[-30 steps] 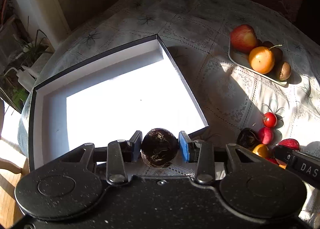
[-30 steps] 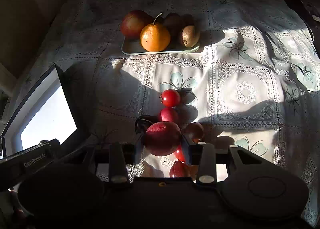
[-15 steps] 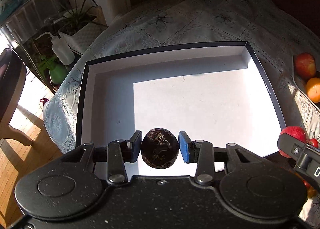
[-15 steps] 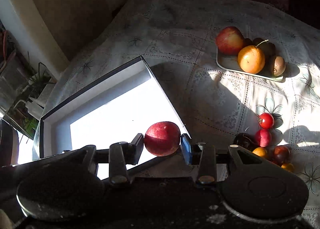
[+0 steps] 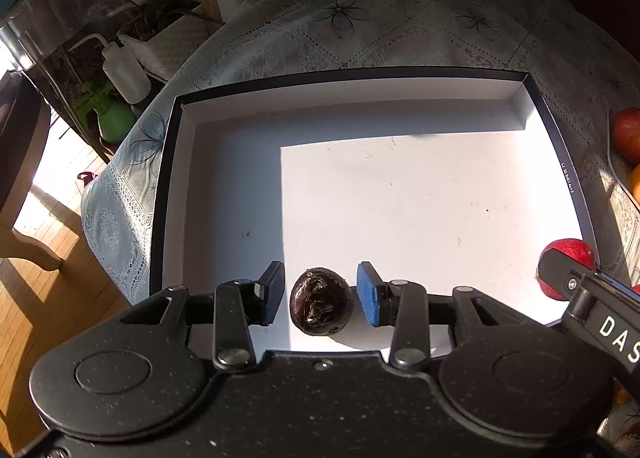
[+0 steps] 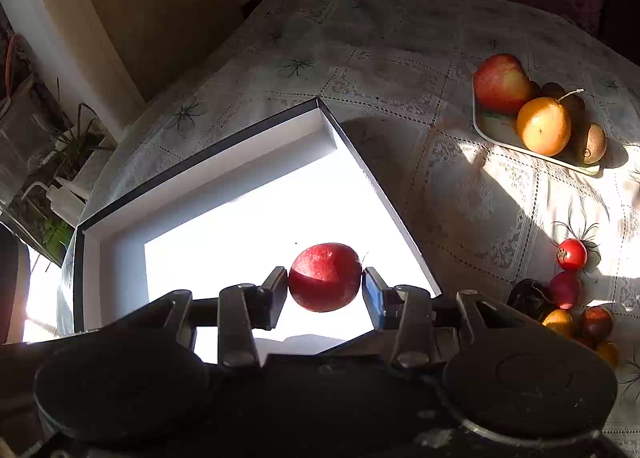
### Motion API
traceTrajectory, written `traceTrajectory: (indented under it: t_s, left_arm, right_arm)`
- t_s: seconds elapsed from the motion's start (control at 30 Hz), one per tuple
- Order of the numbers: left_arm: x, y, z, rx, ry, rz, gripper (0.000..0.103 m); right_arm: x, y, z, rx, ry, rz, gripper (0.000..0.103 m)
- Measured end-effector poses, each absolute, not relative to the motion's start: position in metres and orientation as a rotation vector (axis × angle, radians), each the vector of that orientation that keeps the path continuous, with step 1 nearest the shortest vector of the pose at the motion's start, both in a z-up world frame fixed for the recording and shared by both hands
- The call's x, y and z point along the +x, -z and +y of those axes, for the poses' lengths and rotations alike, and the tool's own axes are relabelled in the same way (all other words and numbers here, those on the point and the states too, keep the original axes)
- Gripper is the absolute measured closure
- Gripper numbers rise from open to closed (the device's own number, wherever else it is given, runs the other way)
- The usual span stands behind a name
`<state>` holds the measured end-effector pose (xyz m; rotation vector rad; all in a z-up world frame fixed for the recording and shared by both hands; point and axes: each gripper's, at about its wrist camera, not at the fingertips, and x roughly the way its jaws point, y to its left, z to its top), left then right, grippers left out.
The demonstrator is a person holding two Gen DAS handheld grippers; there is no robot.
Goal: Organize fruits
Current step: 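Release the passion fruit into the box with the left tool while the right tool releases the apple, then move both tools back from the box toward the fruit row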
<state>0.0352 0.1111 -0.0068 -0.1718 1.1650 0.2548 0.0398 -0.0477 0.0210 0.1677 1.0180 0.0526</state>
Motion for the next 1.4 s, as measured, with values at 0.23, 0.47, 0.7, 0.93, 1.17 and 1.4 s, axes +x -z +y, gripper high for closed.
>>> traceTrajectory:
  t_s: [0.23, 0.47, 0.7, 0.93, 1.17, 1.4]
  left_arm:
    - [0.033, 0.008, 0.111, -0.188, -0.247, 1.190, 0.055]
    - [0.032, 0.008, 0.110, -0.191, -0.249, 1.198, 0.055]
    - [0.028, 0.009, 0.109, -0.180, -0.249, 1.206, 0.055]
    - [0.025, 0.009, 0.111, -0.183, -0.245, 1.213, 0.057]
    - [0.024, 0.006, 0.111, -0.170, -0.268, 1.205, 0.056]
    - [0.022, 0.001, 0.106, -0.163, -0.273, 1.186, 0.056]
  right_arm:
    - [0.035, -0.025, -0.048, 0.147, -0.059, 1.011, 0.058]
    - [0.033, -0.025, -0.045, 0.136, -0.071, 1.012, 0.058]
    - [0.035, -0.023, -0.045, 0.136, -0.069, 1.023, 0.058]
    - [0.031, -0.022, -0.044, 0.121, -0.081, 1.022, 0.058]
    - [0.028, -0.023, -0.045, 0.117, -0.087, 1.025, 0.058]
    - [0.021, -0.030, -0.055, 0.118, -0.085, 1.008, 0.058]
